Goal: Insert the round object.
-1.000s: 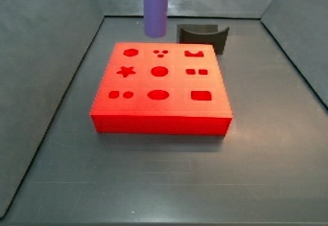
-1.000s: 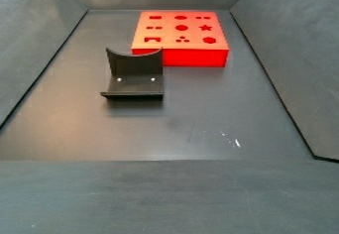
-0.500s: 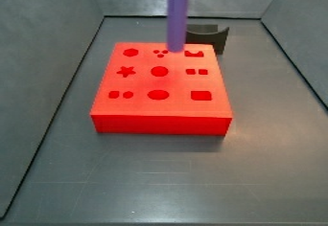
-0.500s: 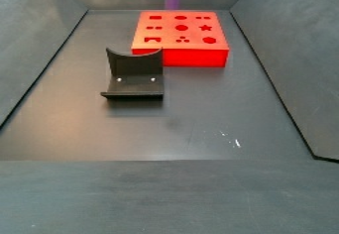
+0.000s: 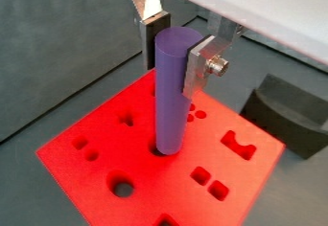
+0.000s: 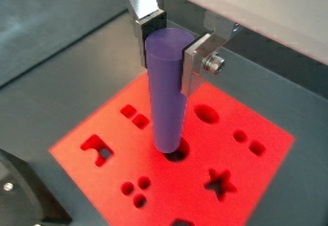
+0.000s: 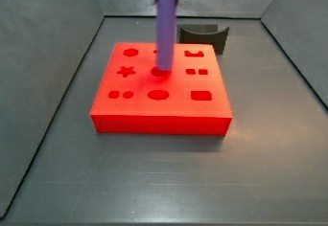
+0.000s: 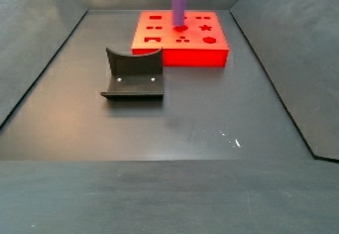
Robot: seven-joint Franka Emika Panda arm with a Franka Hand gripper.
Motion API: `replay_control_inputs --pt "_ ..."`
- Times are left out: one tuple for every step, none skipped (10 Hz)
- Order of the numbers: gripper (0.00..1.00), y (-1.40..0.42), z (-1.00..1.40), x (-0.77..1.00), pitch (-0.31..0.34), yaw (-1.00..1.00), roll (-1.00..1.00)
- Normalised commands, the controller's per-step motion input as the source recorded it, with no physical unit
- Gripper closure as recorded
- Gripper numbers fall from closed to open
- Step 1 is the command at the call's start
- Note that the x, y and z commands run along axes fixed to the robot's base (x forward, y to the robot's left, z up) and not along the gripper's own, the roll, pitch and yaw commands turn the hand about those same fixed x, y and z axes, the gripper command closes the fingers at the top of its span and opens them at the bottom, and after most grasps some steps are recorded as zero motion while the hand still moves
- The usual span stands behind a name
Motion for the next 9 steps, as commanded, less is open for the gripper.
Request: replay_control_inputs --pt "1.00 -0.03 -0.27 -0.06 -0.166 0.00 -0.02" --pt "1.00 -0.02 -0.28 -0.03 -0.169 0.00 -0.03" --pt "1.00 0.00 -0.33 0.00 -0.177 0.00 -0.01" --pt "1.00 0.00 -0.42 -0.21 -0.140 -0.03 0.02" --pt "1.00 0.09 -0.30 -0.35 -0.079 -0.10 0.00" --pt "1.00 0.03 -0.17 -0.38 -0.079 -0.13 -0.04" --pt "1.00 0.00 -0.15 -0.03 -0.101 0.00 -0.05" --pt "1.00 -0.10 -0.34 0.17 -0.174 0.00 -0.04" --pt "1.00 0.00 -0.83 0.55 -0.036 0.00 -0.01"
